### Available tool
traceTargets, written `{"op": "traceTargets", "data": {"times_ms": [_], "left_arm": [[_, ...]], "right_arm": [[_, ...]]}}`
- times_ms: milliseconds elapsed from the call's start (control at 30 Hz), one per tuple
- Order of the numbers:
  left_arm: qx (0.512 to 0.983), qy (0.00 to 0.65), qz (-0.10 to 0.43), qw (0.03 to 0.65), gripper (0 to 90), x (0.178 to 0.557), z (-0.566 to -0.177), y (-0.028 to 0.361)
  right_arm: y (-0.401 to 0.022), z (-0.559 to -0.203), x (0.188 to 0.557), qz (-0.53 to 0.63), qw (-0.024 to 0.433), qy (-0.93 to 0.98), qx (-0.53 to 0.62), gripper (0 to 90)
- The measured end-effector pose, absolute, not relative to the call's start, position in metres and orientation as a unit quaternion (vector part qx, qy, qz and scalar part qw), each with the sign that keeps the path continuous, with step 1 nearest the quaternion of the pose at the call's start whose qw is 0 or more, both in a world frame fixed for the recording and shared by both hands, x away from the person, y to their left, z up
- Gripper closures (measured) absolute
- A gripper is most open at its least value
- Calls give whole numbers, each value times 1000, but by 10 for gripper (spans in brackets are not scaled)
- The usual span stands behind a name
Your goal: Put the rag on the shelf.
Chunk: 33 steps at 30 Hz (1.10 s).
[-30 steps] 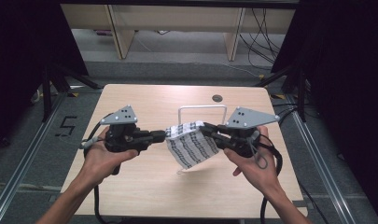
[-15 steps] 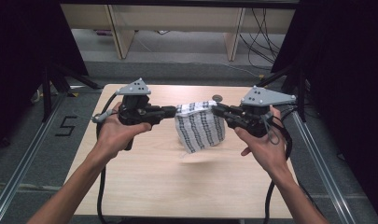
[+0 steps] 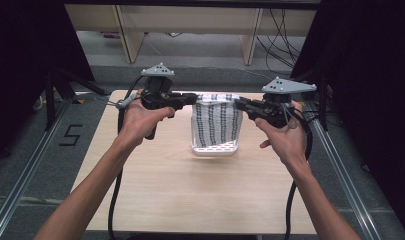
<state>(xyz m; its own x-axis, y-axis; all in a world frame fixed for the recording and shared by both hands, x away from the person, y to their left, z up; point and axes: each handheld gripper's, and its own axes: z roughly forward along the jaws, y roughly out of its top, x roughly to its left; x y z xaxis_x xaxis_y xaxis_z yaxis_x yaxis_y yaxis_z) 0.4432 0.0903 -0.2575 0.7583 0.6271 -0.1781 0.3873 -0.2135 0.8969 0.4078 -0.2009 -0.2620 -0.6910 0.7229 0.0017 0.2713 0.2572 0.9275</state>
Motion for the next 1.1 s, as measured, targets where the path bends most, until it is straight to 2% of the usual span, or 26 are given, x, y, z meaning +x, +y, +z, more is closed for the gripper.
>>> {"op": "traceTargets", "data": {"times_ms": [233,733,1100], "left_arm": [[766,339,115,533,864,455,-255,86],[753,370,134,527,864,488,-239,77],[741,399,121,527,863,520,-254,72]], "right_arm": [[-204,-263,422,516,198,756,350,855],[-205,-252,466,522,185,744,375,851],[-207,-257,497,515,166,734,410,845]]}}
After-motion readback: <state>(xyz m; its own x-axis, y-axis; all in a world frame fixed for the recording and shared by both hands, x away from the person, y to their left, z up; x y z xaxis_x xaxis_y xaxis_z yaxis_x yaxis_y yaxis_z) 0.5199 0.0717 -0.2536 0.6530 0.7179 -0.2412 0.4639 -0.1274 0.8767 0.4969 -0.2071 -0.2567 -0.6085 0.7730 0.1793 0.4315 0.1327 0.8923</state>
